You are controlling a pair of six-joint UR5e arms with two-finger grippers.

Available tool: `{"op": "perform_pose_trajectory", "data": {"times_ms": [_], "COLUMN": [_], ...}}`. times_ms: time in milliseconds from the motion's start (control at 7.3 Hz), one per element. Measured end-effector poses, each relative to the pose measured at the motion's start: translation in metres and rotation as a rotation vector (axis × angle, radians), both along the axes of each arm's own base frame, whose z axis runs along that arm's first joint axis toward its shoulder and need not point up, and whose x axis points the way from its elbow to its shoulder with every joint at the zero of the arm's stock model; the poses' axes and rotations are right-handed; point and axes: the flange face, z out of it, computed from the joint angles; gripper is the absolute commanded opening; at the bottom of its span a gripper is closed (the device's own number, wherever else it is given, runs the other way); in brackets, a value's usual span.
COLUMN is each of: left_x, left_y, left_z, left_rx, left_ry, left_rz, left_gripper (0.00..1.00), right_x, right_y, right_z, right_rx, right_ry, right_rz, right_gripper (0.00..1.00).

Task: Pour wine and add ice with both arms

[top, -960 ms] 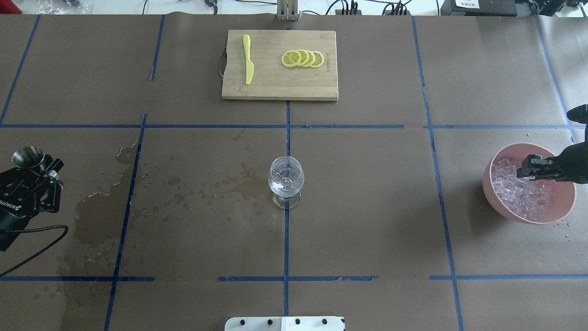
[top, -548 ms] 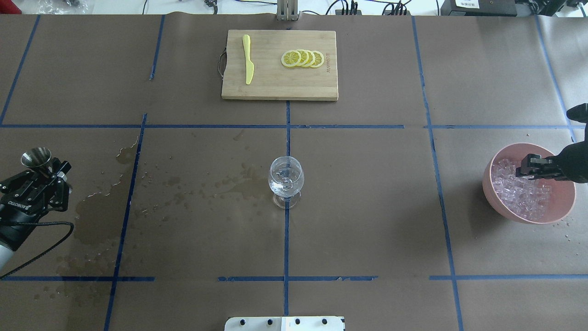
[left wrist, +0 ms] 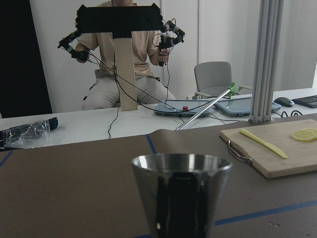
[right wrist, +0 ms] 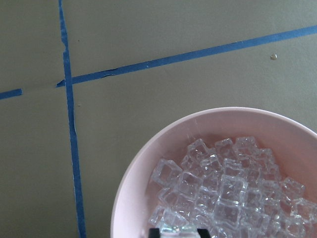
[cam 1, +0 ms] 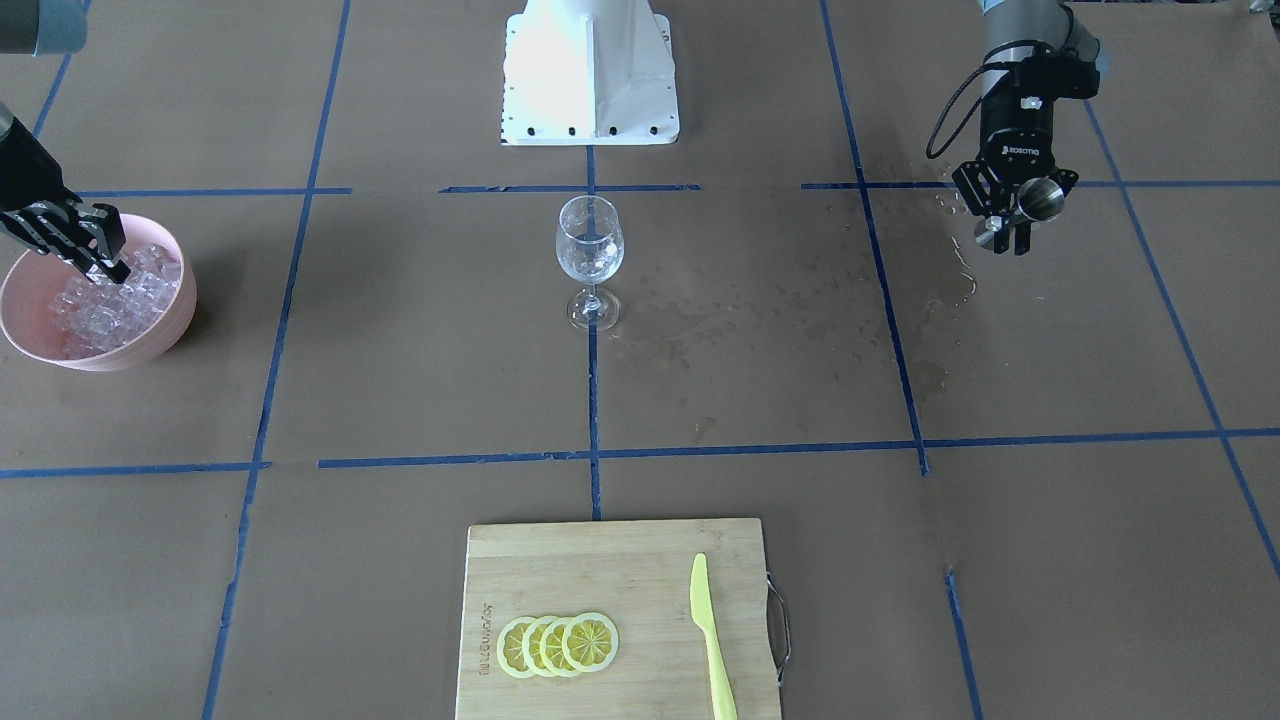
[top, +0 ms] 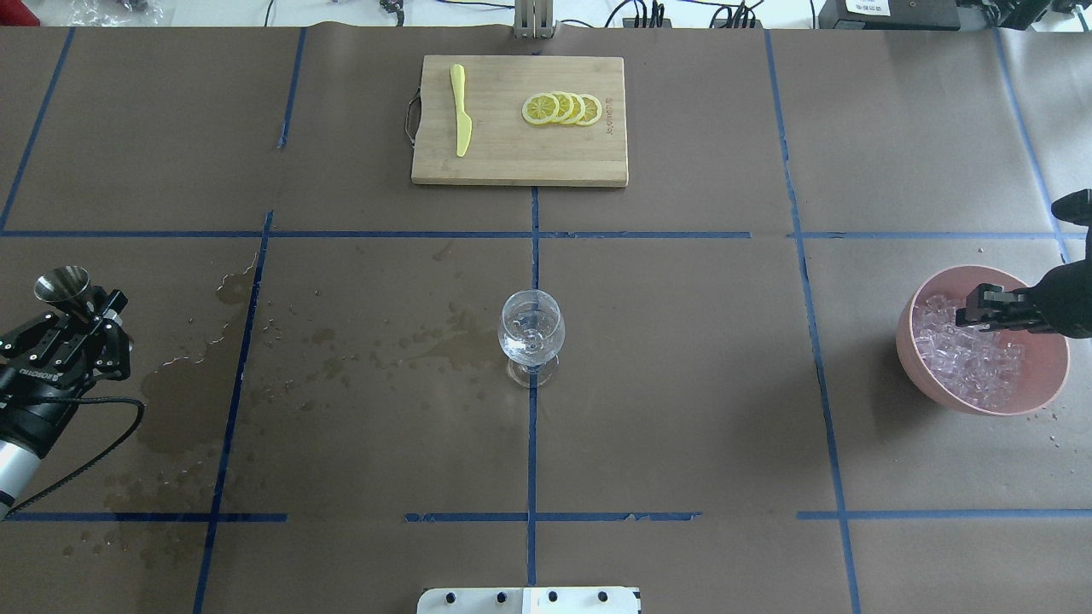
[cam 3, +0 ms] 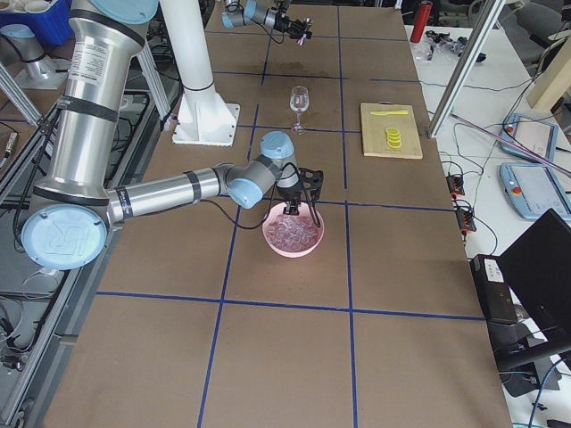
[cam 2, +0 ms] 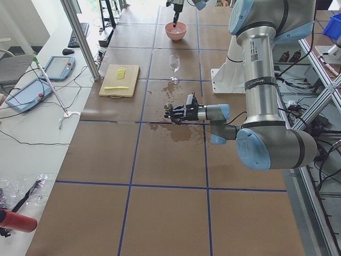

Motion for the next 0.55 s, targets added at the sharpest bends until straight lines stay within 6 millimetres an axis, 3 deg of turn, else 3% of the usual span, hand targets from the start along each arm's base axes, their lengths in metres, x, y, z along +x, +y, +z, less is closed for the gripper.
{"op": "perform_pose_trajectory", "data": {"times_ms": [274,548], "left_x": [0.002,0.011], "left_y": [-0.002,-0.004], "left_z": [0.000,0.020], "left_rx": [0.008,0.002], "left_ry": [-0.031,-0.047], "left_rz": [-0.057,-0.089], "left_gripper": [0.00,0.00], "right_x": [0.000,0.000], "right_y": [0.000,0.000], "right_z": [0.000,0.000], "right_rx": [0.000,-0.001], "right_ry": [-0.001,-0.001], "right_rz": [-0.001,-0.001], "right_gripper": [0.00,0.00]}}
